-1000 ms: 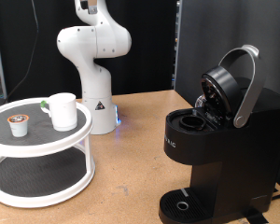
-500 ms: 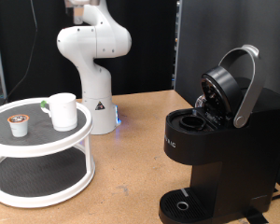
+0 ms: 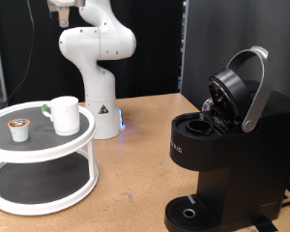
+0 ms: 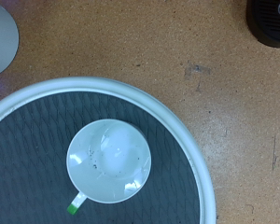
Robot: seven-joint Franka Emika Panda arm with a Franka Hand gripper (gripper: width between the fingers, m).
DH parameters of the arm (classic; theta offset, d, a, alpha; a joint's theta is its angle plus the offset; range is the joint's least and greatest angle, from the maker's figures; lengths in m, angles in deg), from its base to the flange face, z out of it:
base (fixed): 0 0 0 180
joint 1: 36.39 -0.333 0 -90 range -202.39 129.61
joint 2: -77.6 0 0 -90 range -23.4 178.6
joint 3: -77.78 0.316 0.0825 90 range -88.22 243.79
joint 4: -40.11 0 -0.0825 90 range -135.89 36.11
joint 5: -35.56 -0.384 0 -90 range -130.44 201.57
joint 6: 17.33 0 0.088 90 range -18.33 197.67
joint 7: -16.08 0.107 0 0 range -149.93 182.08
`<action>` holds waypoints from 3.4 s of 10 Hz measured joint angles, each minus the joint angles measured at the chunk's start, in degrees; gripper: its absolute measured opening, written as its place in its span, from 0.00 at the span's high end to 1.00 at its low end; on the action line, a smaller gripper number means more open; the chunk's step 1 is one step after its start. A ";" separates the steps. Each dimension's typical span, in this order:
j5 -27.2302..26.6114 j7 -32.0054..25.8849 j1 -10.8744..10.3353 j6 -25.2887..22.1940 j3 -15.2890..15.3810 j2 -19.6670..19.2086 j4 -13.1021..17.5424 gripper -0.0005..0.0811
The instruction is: Make a cup of coffee with the keurig machine
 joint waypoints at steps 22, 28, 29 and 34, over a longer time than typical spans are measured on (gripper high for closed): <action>4.15 -10.55 1.99 9.13 -12.76 -9.82 1.80 0.00; 6.39 -11.18 2.05 21.20 -15.39 -11.04 -6.49 0.00; 7.08 -11.61 2.10 22.87 -15.76 -11.68 -7.62 0.00; 8.12 -12.33 2.21 31.89 -17.98 -13.91 -13.03 0.00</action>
